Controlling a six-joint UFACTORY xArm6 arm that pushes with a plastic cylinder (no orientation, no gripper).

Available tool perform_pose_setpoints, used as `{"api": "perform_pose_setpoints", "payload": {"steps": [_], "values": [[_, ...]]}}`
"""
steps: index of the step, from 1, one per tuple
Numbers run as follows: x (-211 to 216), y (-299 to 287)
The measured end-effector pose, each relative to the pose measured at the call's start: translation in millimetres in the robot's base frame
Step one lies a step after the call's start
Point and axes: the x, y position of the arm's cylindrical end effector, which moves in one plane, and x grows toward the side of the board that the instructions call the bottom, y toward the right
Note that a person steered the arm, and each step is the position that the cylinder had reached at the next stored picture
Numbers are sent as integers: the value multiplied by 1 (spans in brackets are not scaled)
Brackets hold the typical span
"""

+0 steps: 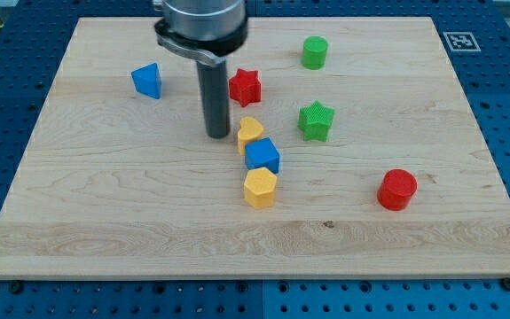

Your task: Slide the blue triangle to down a bit

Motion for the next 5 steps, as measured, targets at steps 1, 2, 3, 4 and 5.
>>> {"api": "perform_pose_setpoints", "payload": {"steps": [1,2,3,4,5], "values": [[-25,-60],[-42,-132],[-76,-177],[-111,-160],[-92,-84]]}}
